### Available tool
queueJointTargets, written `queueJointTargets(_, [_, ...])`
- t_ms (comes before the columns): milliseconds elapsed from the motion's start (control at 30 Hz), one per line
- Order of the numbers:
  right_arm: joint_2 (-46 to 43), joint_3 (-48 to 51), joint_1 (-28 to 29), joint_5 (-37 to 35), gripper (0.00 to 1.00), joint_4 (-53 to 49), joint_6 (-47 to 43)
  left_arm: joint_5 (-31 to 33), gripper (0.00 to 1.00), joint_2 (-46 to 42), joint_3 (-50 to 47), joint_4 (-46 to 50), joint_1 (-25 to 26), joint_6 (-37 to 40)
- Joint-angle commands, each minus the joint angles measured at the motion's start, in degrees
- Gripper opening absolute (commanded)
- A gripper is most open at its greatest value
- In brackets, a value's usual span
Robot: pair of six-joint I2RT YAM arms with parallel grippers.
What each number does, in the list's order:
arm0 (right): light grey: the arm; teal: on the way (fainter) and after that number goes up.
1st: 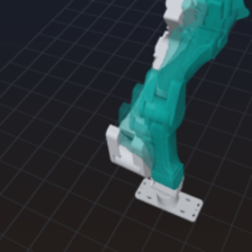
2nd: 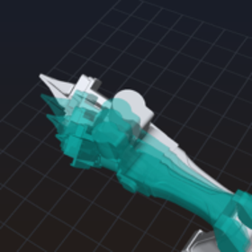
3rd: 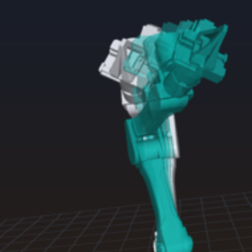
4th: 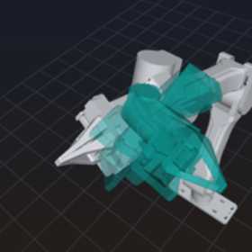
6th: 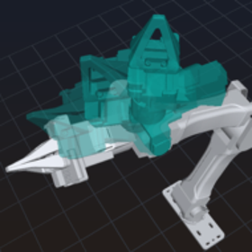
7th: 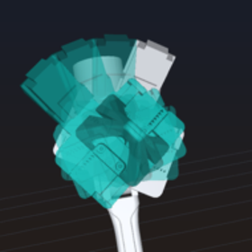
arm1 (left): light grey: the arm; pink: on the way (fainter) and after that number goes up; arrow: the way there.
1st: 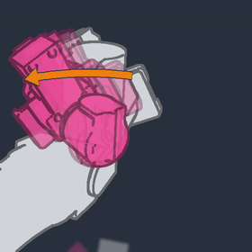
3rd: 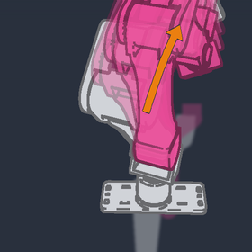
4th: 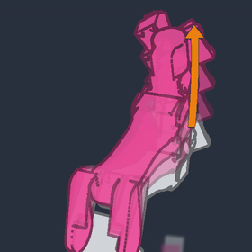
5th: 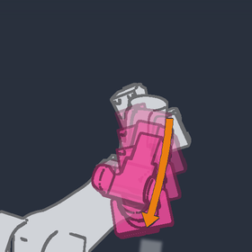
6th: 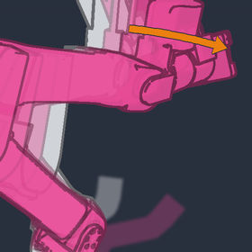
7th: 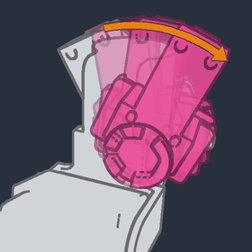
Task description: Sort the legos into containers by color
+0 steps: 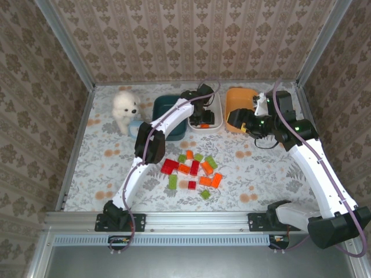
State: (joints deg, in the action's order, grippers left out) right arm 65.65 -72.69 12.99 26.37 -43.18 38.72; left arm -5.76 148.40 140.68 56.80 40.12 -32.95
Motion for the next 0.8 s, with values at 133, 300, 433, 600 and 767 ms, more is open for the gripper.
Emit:
queueJointTargets(133, [-0.3,-0.9,-0.3,-3.0,0.71,-4.7,-4.1,-0.6,0.63,-5.7,4.7,-0.9,0.4,-1.7])
queueJointTargets(300, [-0.3,-2.3,1.0,-5.8,0.70,-7.5,-7.3,0.3,0.66,-10.3,5.2,-2.0,-0.5,-3.9])
queueJointTargets(433, [0.3,-3.6,5.4,-10.3,0.70,-11.1,-11.0,1.8,0.70,-18.9,-1.0,-6.0,-2.3,-5.8])
queueJointTargets(600, [1.5,-2.6,12.5,-15.3,0.69,-13.5,-13.6,1.2,0.72,-35.7,-19.7,-16.5,-6.1,-8.7])
queueJointTargets(767, [3.4,0.6,19.9,-19.1,0.67,-14.6,-15.0,0.0,0.74,-52.5,-39.4,-22.1,-8.7,-9.1])
